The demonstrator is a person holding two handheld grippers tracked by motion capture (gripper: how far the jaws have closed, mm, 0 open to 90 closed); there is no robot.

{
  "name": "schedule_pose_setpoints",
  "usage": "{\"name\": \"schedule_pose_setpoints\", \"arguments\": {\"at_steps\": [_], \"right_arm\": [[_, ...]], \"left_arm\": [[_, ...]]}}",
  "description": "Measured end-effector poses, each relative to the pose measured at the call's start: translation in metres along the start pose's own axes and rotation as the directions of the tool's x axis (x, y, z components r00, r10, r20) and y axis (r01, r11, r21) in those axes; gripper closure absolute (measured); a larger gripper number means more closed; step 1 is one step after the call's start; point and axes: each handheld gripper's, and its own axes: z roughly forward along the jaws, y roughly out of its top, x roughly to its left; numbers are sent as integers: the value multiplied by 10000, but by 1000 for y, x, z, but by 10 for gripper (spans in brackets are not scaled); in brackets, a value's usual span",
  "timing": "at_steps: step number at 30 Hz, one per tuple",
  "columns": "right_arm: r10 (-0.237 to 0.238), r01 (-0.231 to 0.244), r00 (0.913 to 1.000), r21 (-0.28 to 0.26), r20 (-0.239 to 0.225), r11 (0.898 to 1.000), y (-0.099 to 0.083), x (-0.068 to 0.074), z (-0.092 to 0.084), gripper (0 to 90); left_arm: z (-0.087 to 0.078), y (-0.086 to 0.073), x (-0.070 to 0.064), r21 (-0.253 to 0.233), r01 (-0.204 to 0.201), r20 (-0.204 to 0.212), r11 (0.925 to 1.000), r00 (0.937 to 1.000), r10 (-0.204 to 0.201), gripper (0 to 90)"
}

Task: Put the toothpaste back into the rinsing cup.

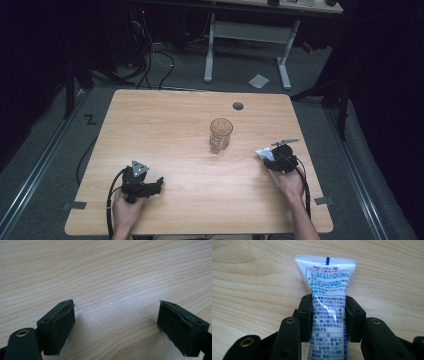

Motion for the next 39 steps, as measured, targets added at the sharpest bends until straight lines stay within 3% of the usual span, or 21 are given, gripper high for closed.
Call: {"name": "schedule_pose_setpoints", "arguments": {"at_steps": [11, 21, 39], "right_arm": [[-99, 75, 9988, -498, -480, 9987, 1, 5, -11, 643], [-456, 358, 9963, -1289, -735, 9910, 8, 12, -29, 652], [-1046, 768, 9856, -1999, -1327, 9768, 24, 31, -48, 651]], "left_arm": [[0, 0, 0, -2, 9, -14, 10000, 10000, -9, 149], [0, 0, -1, -9, -4, 14, 10000, 10000, 4, 149], [0, 0, 0, -9, -3, 20, 10000, 10000, 3, 149]]}}
